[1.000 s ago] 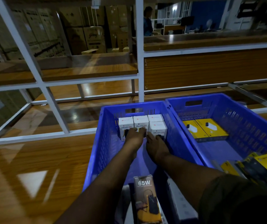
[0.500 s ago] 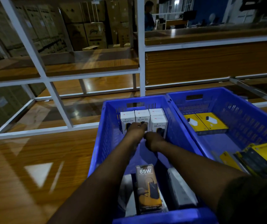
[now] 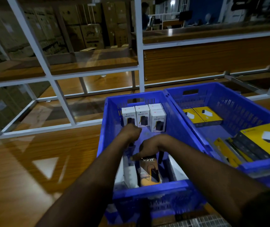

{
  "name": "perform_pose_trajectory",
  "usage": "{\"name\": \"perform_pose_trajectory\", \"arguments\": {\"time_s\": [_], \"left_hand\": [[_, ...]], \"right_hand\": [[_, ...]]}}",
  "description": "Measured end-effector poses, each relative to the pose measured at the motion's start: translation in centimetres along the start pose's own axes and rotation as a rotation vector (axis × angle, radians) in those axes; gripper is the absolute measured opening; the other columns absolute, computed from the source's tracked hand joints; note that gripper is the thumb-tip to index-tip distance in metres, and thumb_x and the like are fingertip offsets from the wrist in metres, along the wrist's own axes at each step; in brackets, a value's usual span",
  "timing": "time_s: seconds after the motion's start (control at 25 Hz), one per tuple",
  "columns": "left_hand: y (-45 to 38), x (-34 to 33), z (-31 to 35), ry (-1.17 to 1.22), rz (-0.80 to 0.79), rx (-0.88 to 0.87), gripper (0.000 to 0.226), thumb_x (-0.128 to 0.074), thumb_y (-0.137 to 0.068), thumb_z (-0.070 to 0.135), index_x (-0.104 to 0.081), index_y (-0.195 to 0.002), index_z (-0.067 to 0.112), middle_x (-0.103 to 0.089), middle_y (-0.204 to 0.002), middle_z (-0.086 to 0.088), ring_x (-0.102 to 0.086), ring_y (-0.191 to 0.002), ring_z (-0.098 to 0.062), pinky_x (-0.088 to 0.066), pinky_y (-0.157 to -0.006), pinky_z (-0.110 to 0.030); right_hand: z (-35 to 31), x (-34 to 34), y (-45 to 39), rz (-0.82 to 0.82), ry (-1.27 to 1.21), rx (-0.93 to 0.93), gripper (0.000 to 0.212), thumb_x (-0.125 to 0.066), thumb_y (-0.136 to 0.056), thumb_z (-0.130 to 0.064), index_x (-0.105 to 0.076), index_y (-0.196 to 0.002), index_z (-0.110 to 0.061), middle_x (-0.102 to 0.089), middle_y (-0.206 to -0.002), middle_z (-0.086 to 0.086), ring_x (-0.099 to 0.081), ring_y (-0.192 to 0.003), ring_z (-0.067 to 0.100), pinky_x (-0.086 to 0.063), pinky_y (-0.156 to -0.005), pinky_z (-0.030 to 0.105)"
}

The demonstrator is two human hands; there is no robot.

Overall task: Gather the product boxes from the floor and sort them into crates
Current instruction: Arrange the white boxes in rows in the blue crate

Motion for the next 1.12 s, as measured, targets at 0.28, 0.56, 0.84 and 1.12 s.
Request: {"name": "perform_pose_trajectory", "arguments": {"time_s": [0.28, 0.56, 0.84, 1.12], "left_hand": [[1.7, 0.7, -1.7, -0.026, 0.177, -0.103, 0.028, -0.048, -0.09, 0.021, -0.057, -0.067, 0.006, -0.062, -0.074, -0.023, -0.06, -0.072, -0.029, -0.05, -0.068, -0.037], [3.4, 0.8, -1.0, 0.313, 0.016, -0.045, 0.032, -0.063, -0.091, 0.048, -0.07, -0.089, 0.017, -0.072, -0.095, -0.008, -0.066, -0.084, -0.023, -0.05, -0.073, -0.031], [4.1, 0.4, -0.5, 0.528, -0.143, -0.006, 0.03, -0.059, -0.094, 0.047, -0.07, -0.104, 0.021, -0.078, -0.096, -0.001, -0.071, -0.086, -0.02, -0.051, -0.074, -0.033], [4.4, 0.7, -0.1, 0.967, -0.348, 0.125, 0.037, -0.042, -0.104, 0.035, -0.057, -0.129, 0.012, -0.066, -0.119, -0.019, -0.067, -0.093, -0.031, -0.062, -0.071, -0.046]], "right_hand": [[2.9, 0.2, -0.2, 0.219, -0.657, -0.119, 0.018, -0.065, -0.083, -0.03, -0.061, -0.089, -0.013, -0.057, -0.086, 0.009, -0.055, -0.076, 0.027, -0.048, -0.065, 0.033], [5.5, 2.0, 0.5, 0.592, -1.639, 0.099, 0.023, -0.053, -0.083, -0.01, -0.068, -0.099, -0.015, -0.067, -0.086, 0.007, -0.058, -0.069, 0.021, -0.049, -0.064, 0.031], [5.6, 2.2, 0.9, 0.616, -1.781, 0.192, 0.031, -0.058, -0.094, -0.038, -0.07, -0.104, -0.012, -0.074, -0.093, 0.007, -0.068, -0.084, 0.023, -0.055, -0.075, 0.035], [5.1, 2.4, 0.5, 0.569, -1.776, 0.254, 0.045, -0.053, -0.093, -0.052, -0.069, -0.114, -0.016, -0.068, -0.12, 0.009, -0.064, -0.103, 0.022, -0.053, -0.08, 0.037]]}}
Point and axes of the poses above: each hand's wrist, its own y-axis away from the middle knuckle, its own x-axis out of the back of the hand, z = x × y, the point moved 2 cm from there along -y, towards the middle knuckle
